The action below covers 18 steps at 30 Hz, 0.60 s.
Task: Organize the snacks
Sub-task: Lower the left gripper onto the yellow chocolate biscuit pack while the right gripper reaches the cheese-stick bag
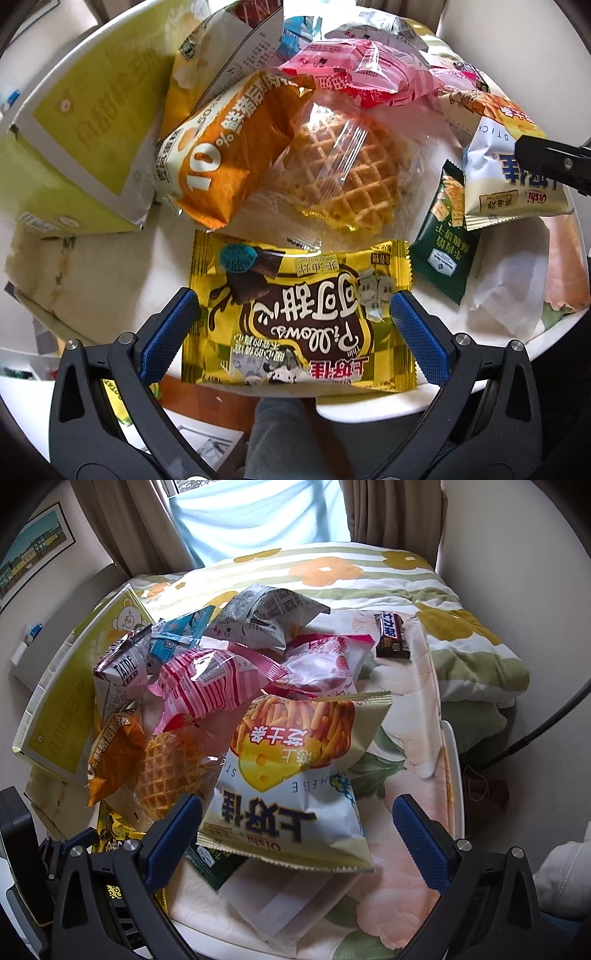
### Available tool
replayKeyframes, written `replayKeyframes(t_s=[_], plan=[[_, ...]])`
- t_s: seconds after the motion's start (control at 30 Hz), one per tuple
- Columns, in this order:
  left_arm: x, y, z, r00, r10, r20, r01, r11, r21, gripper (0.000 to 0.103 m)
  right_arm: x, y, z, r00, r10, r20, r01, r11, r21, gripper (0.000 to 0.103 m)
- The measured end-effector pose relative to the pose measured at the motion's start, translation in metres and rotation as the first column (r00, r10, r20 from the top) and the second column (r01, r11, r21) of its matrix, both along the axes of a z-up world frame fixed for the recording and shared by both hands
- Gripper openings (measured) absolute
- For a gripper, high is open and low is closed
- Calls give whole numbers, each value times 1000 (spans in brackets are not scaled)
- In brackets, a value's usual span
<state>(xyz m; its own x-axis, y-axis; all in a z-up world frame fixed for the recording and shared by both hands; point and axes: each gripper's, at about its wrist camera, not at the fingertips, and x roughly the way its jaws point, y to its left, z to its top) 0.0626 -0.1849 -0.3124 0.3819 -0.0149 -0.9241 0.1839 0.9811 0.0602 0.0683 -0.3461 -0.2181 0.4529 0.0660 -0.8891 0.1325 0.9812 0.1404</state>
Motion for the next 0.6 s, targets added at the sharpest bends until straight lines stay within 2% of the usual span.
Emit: replayKeyframes(t_s=[0.1,0.4,0.6], plan=[[1,-4,-4,1000,5,10,-5,1000,0,103,6,1,-5,1000,12,-13,-12,1000,1,102],[-4,9,-10,998,48,34,-46,997,-60,103,25,4,-23,997,0,-72,0,1000,-2,102],[4,9,-13,999,39,15,-38,996,-79,103,32,8,-31,996,6,-84,-6,1000,0,102]])
